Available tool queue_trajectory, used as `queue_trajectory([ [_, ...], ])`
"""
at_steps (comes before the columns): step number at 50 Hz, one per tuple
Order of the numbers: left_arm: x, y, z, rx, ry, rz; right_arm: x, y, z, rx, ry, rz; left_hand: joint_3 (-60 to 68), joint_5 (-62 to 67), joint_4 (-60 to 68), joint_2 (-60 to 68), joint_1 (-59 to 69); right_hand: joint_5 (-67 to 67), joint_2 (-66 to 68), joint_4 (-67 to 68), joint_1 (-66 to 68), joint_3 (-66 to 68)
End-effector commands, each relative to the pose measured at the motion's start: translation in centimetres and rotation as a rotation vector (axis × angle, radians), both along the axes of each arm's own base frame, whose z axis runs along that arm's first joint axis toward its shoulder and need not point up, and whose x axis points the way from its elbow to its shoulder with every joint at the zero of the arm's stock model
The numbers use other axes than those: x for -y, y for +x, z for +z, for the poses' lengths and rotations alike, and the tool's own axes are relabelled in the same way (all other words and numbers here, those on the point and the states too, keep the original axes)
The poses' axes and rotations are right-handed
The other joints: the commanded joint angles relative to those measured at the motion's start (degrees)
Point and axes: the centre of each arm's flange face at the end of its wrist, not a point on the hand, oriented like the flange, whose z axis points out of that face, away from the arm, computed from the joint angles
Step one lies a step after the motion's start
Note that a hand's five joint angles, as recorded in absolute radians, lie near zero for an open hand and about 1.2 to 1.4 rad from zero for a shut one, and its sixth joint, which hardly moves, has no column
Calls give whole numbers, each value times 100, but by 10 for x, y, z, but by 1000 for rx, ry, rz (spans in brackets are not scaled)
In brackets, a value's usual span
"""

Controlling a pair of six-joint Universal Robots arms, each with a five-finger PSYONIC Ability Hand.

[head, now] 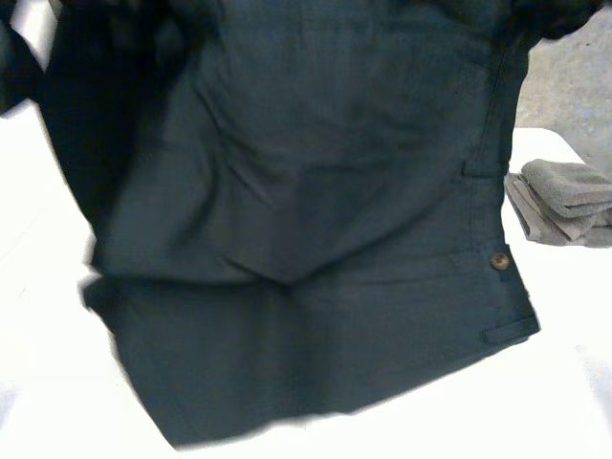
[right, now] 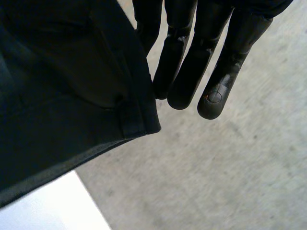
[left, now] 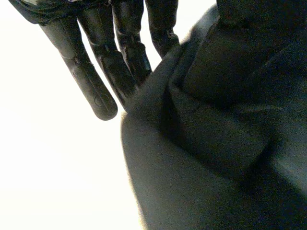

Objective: Fold the laundry.

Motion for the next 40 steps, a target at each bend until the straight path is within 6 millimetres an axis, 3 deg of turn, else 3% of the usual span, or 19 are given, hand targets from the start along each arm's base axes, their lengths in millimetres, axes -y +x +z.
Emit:
queue_trajectory([
  [1,70,-33,-85,94,189,8,49,29,-83,-77,212,-22,1176,1309,1113,1132,1520,1296,1254,1197,2416,1224],
  [6,125,-46,-134,109,212,39,86,42,-136,-91,269,-78,1176,1309,1113,1132,1520,1296,1254,1197,2416,1224],
  [7,144,-48,-147,105,206,58,91,47,-144,-89,266,-81,1176,1309,1113,1132,1520,1296,1254,1197,2416,1224],
  [11,177,-58,-170,92,183,70,116,61,-170,-60,208,-121,1176,1309,1113,1132,1520,1296,1254,1197,2416,1224],
  [13,185,-63,-176,89,176,66,128,69,-178,-40,165,-144,1176,1309,1113,1132,1520,1296,1254,1197,2416,1224],
  [14,189,-64,-178,87,172,66,131,70,-181,-34,154,-154,429,562,366,384,773,186,144,88,1306,114],
  [15,194,-67,-180,80,160,66,135,71,-182,-26,142,-165,-2526,-2393,-2589,-2571,-2182,-2289,-2332,-2388,-1170,-2362],
  [16,197,-68,-179,73,151,67,139,72,-186,-20,136,-172,-4704,-4571,-4767,-4748,-4360,-5045,-5088,-5144,-3925,-5118],
  [17,198,-70,-178,69,142,64,144,74,-187,-10,114,-184,-5824,-5691,-5887,-5868,-5480,-5704,-5746,-5803,-4584,-5776],
  [18,201,-71,-175,56,116,65,147,74,-186,-7,103,-189,-5424,-5292,-5488,-5469,-5081,-5704,-5746,-5803,-4584,-5776],
  [21,204,-71,-168,30,77,76,150,75,-179,10,70,-199,-5824,-5691,-5887,-5868,-5480,-5704,-5746,-5803,-4584,-5776],
  [25,194,-72,-161,15,73,96,144,74,-160,21,52,-196,-5824,-5691,-5887,-5868,-5480,-5704,-5746,-5803,-4584,-5776],
  [30,160,-63,-156,44,120,80,119,63,-145,-32,113,-178,-5824,-5691,-5887,-5868,-5480,-5704,-5746,-5803,-4584,-5776],
  [35,115,-43,-157,87,196,76,83,46,-162,-199,281,-132,-5824,-5691,-5887,-5868,-5480,-5704,-5746,-5803,-4584,-5776],
  [37,97,-37,-161,104,227,70,58,40,-184,-288,389,-75,-5669,-5536,-5732,-5714,-5325,-5704,-5746,-5803,-4584,-5776],
  [38,74,-32,-168,132,274,56,52,38,-188,-301,409,-61,-5268,-5135,-5332,-5313,-4924,-5704,-5746,-5803,-4584,-5776],
  [40,53,-28,-175,160,315,38,30,32,-199,-334,467,-7,-5029,-4897,-5093,-5074,-4686,-5704,-5746,-5803,-4584,-5776],
])
